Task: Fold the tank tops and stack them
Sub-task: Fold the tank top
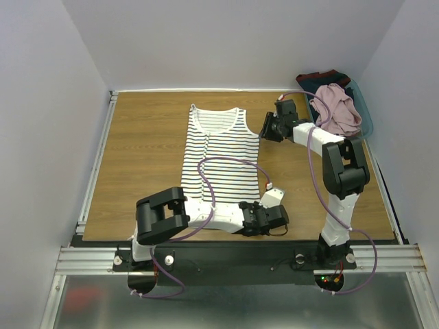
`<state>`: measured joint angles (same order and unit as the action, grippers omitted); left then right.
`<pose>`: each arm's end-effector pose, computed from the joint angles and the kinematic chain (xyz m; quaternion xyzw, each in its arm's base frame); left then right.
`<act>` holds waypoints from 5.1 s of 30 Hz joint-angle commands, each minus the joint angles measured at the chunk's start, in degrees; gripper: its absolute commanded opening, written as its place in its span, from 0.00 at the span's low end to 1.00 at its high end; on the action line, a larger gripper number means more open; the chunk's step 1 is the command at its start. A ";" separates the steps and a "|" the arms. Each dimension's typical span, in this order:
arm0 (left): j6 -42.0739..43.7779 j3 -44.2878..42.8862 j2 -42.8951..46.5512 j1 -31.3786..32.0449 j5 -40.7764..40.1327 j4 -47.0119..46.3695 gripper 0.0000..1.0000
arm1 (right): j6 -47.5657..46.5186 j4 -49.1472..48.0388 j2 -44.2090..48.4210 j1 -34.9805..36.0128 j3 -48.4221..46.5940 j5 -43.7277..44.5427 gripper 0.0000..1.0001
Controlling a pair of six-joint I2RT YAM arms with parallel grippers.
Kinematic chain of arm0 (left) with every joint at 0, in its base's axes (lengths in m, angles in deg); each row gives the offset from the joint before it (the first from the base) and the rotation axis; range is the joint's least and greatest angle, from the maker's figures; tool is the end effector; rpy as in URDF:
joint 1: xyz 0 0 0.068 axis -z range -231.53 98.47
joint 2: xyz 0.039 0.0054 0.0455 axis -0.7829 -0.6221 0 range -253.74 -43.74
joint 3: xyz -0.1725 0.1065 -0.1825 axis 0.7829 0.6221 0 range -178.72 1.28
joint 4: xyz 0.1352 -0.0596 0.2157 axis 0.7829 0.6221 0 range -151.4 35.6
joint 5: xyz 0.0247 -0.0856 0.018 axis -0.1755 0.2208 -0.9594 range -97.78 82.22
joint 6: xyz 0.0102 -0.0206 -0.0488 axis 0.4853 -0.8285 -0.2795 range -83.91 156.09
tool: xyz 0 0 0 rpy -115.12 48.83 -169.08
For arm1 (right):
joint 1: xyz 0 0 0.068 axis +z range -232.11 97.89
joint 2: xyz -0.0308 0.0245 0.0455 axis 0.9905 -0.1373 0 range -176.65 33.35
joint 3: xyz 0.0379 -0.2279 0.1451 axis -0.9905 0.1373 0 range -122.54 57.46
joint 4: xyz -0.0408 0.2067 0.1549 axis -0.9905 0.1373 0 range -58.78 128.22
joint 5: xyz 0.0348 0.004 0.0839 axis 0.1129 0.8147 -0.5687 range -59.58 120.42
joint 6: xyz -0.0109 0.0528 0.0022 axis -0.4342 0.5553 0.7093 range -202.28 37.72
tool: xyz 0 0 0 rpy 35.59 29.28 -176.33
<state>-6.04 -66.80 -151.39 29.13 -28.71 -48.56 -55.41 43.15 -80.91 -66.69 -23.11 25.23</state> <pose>0.0762 -0.3853 0.1702 0.2519 0.8981 -0.1958 0.3026 0.4255 0.1206 0.1900 0.0753 0.9220 0.1752 0.3369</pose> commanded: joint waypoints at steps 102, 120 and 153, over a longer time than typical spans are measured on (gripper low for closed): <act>-4.18 17.44 17.04 2.57 11.43 -21.27 0.00 | 6.00 -8.94 10.54 -6.27 18.69 14.77 0.00; -13.24 26.32 26.35 2.66 0.55 -19.70 0.00 | 6.35 -8.06 14.59 -7.07 17.30 12.04 0.00; -27.30 35.90 36.64 -1.47 -7.28 -2.47 0.00 | 7.67 -1.20 -5.01 6.81 -9.59 17.85 0.00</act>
<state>-31.57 -32.07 -115.83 28.15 -34.48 -55.11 -48.33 43.65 -84.91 -60.26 -29.28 40.57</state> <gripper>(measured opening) 0.017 0.015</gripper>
